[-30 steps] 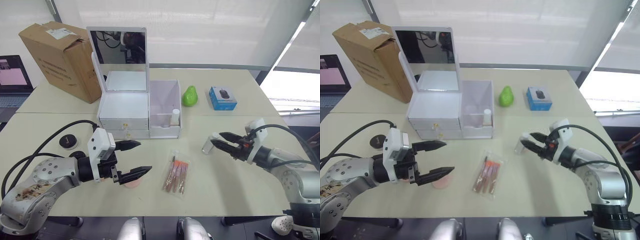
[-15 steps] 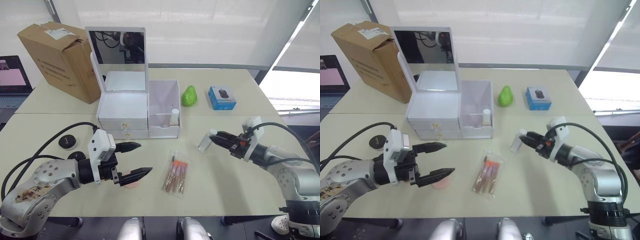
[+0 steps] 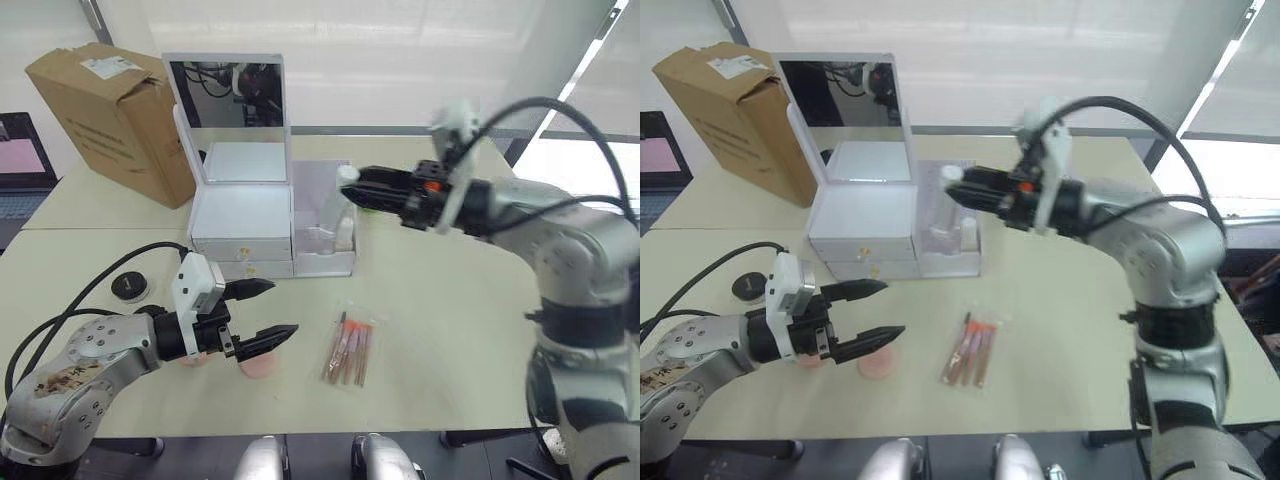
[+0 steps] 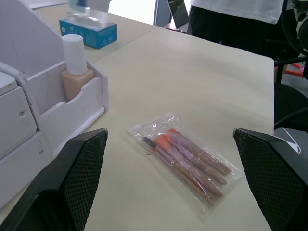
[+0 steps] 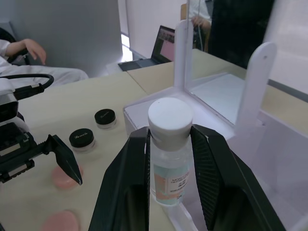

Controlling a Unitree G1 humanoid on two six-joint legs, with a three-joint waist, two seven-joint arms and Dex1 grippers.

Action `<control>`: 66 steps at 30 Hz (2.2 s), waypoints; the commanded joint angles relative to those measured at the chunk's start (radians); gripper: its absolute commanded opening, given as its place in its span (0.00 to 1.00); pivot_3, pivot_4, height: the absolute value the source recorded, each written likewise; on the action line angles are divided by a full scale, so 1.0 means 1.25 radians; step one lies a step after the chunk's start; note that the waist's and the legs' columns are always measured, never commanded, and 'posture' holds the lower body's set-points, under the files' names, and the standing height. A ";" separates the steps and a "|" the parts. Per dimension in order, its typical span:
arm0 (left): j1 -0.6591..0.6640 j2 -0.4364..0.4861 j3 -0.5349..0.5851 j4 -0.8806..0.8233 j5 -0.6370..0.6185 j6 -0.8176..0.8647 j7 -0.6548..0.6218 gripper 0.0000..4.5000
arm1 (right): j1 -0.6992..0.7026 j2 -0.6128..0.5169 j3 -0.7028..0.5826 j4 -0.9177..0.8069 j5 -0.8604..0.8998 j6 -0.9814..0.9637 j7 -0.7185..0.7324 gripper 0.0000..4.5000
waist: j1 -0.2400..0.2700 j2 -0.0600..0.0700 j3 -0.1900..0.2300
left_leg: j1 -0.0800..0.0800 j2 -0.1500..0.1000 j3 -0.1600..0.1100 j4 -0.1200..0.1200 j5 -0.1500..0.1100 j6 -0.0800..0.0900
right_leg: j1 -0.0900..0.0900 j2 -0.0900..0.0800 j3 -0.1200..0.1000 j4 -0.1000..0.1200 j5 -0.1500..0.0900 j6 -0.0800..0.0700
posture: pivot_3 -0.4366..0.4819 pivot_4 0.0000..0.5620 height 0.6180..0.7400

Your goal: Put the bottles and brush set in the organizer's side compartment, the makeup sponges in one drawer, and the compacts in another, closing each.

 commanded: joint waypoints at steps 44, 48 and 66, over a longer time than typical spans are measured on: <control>-0.039 0.050 0.166 -0.038 -0.086 0.019 0.132 1.00 | -0.116 0.174 0.151 0.522 -0.467 -0.453 0.218 0.81 | -0.017 0.003 0.002 | 0.002 0.000 -0.002 0.000 0.001 0.000 | 0.003 0.003 0.001 0.001 0.004 -0.002 | 0.48 0.27 1.00; -0.041 0.048 0.160 -0.034 -0.085 0.018 0.130 1.00 | -0.134 0.156 0.119 0.436 -0.443 -0.397 0.230 0.99 | -0.018 0.003 0.002 | 0.002 0.000 -0.002 0.000 0.001 0.000 | 0.003 0.003 0.001 0.001 0.004 -0.002 | 0.48 0.27 1.00; 0.227 0.124 0.452 0.338 0.157 -0.088 0.000 1.00 | 0.351 -0.226 -0.322 0.016 -0.251 -0.138 0.218 0.99 | 0.003 0.000 0.000 | -0.001 0.000 0.004 -0.001 0.000 -0.001 | -0.007 -0.004 -0.002 0.000 -0.003 -0.001 | 0.48 0.27 1.00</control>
